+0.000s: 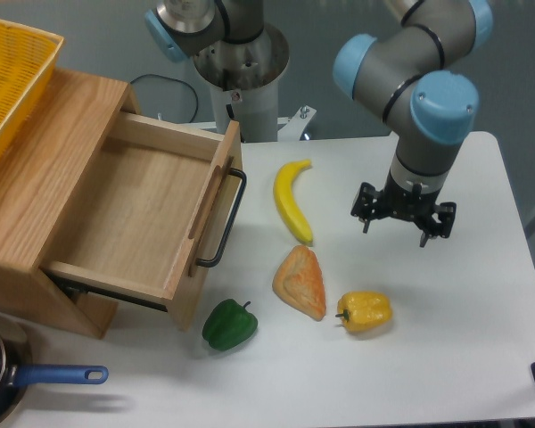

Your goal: Pick up the yellow pepper

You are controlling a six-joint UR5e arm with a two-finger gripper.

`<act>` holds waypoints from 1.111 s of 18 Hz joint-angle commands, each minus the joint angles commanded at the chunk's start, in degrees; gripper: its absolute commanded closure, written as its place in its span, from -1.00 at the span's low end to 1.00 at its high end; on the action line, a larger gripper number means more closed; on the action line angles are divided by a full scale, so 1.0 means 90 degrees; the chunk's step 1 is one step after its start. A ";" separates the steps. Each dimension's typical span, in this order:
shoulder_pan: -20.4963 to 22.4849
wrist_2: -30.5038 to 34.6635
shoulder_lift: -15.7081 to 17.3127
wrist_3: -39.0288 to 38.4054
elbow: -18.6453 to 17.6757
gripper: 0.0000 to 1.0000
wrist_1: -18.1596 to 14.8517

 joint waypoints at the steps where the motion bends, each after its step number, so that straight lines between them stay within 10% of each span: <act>1: 0.0000 0.0000 0.0010 0.0000 0.0000 -1.00 0.0000; 20: -0.0029 0.0000 -0.0683 0.1177 -0.0108 -1.00 0.0381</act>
